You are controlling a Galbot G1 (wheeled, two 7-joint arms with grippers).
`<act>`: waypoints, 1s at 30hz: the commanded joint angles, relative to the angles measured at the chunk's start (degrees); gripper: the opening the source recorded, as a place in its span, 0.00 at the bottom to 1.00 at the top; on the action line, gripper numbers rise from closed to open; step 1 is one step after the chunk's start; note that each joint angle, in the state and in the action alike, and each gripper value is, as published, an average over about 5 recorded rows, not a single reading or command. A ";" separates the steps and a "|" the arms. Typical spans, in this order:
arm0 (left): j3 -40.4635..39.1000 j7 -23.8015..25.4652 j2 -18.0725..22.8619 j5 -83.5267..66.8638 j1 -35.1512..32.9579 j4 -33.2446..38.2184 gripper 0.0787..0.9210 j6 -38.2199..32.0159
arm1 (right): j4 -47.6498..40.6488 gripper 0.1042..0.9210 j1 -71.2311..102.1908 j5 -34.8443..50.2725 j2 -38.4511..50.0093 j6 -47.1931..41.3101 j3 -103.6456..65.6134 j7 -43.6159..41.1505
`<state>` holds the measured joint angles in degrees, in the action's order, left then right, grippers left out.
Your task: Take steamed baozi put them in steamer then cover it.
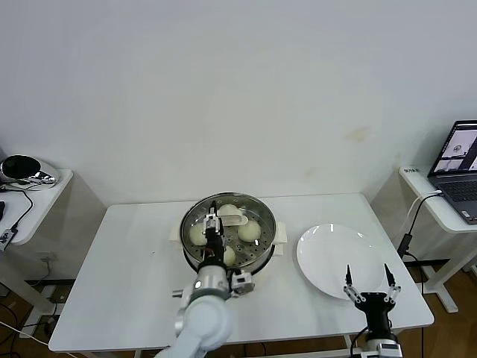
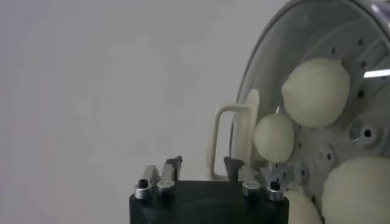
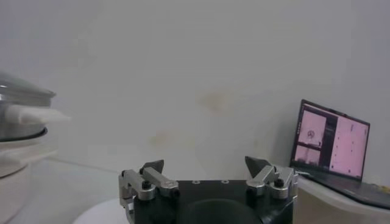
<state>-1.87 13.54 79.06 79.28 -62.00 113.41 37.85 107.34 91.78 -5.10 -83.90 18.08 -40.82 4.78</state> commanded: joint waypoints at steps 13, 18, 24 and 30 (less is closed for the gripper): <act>38.51 -30.16 -7.60 -91.37 -45.97 12.49 0.88 -44.36 | 2.70 0.88 3.13 7.37 6.48 -3.61 4.44 -4.66; 39.37 -31.22 -6.25 -92.99 -49.65 11.72 0.88 -45.27 | 4.08 0.88 5.12 12.08 8.24 -6.09 5.63 -8.65; 39.56 -31.03 -4.17 -94.60 -50.45 8.37 0.88 -46.40 | 4.41 0.88 5.97 15.79 9.48 -7.67 5.40 -10.76; 40.24 -29.31 -3.33 -96.13 -49.09 4.36 0.88 -47.88 | 4.45 0.88 6.81 18.01 10.96 -8.86 6.20 -11.02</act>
<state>33.45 -14.25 74.47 -6.33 -105.89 122.65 -3.53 111.08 97.08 7.14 -75.58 11.58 -35.85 -3.54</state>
